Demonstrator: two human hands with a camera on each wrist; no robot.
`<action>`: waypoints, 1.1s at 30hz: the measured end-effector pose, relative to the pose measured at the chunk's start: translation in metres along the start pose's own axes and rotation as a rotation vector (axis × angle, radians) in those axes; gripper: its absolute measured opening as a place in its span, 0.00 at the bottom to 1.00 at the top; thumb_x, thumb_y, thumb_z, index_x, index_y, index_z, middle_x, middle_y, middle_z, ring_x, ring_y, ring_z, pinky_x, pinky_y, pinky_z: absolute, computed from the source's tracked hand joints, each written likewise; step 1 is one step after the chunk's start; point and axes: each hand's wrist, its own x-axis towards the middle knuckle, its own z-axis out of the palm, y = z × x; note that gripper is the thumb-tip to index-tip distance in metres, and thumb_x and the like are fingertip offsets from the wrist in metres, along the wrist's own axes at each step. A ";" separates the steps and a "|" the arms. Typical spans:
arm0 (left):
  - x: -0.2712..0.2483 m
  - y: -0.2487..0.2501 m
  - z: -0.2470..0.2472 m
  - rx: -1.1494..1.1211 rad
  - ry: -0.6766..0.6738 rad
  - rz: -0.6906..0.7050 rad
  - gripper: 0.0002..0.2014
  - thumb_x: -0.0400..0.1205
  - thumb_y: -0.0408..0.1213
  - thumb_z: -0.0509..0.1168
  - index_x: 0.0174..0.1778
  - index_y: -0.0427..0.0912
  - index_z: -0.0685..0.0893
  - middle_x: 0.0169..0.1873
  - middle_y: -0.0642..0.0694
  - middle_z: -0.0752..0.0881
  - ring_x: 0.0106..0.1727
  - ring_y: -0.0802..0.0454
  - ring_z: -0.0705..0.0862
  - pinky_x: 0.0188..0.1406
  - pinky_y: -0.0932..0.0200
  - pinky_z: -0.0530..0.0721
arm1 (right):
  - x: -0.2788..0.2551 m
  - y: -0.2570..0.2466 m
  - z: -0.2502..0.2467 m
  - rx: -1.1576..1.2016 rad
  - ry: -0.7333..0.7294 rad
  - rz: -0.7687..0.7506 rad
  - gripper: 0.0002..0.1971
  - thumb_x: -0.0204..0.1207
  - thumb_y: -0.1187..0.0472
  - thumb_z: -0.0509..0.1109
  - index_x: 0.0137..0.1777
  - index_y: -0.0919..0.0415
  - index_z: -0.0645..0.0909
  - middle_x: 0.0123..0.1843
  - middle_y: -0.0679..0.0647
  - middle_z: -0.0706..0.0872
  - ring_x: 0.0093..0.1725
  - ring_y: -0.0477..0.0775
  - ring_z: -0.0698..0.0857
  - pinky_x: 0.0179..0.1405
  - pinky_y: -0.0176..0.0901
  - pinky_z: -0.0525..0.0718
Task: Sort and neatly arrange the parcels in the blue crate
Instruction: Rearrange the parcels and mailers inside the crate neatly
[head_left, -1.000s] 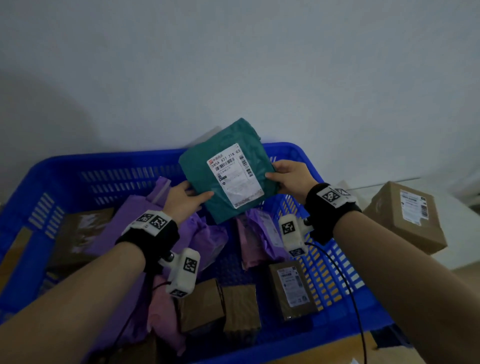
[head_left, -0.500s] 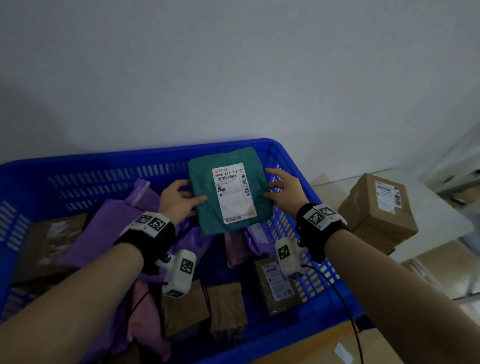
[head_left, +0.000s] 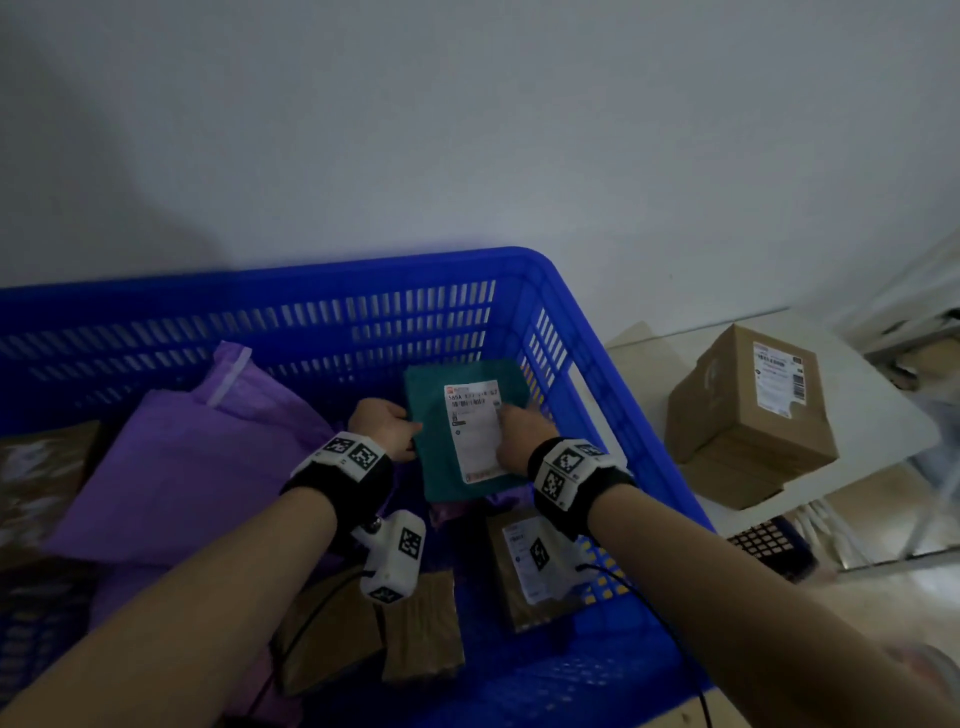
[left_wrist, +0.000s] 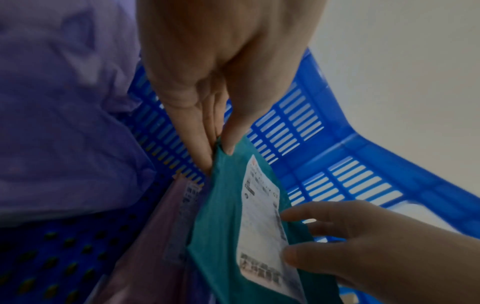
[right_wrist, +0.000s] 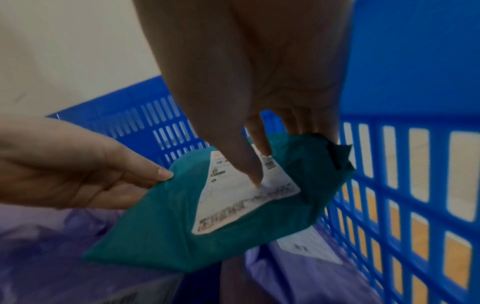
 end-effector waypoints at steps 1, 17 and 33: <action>0.003 -0.002 0.003 0.012 0.006 -0.024 0.08 0.77 0.22 0.69 0.50 0.27 0.83 0.56 0.31 0.85 0.52 0.38 0.86 0.49 0.46 0.86 | 0.004 0.000 0.005 -0.003 -0.033 0.008 0.23 0.80 0.64 0.61 0.75 0.64 0.67 0.77 0.67 0.65 0.70 0.69 0.77 0.68 0.55 0.78; 0.034 -0.015 0.012 0.025 -0.079 -0.230 0.08 0.77 0.20 0.67 0.47 0.33 0.76 0.45 0.32 0.81 0.47 0.39 0.83 0.48 0.48 0.84 | 0.069 0.003 0.057 0.149 -0.318 0.042 0.36 0.81 0.49 0.63 0.84 0.53 0.49 0.81 0.62 0.66 0.72 0.65 0.75 0.67 0.51 0.78; 0.027 -0.009 -0.007 0.277 -0.157 -0.114 0.09 0.78 0.24 0.68 0.53 0.36 0.81 0.40 0.38 0.83 0.46 0.44 0.82 0.41 0.54 0.85 | 0.063 -0.016 0.028 -0.024 -0.245 -0.112 0.34 0.81 0.53 0.65 0.83 0.59 0.55 0.81 0.61 0.67 0.75 0.62 0.73 0.68 0.47 0.75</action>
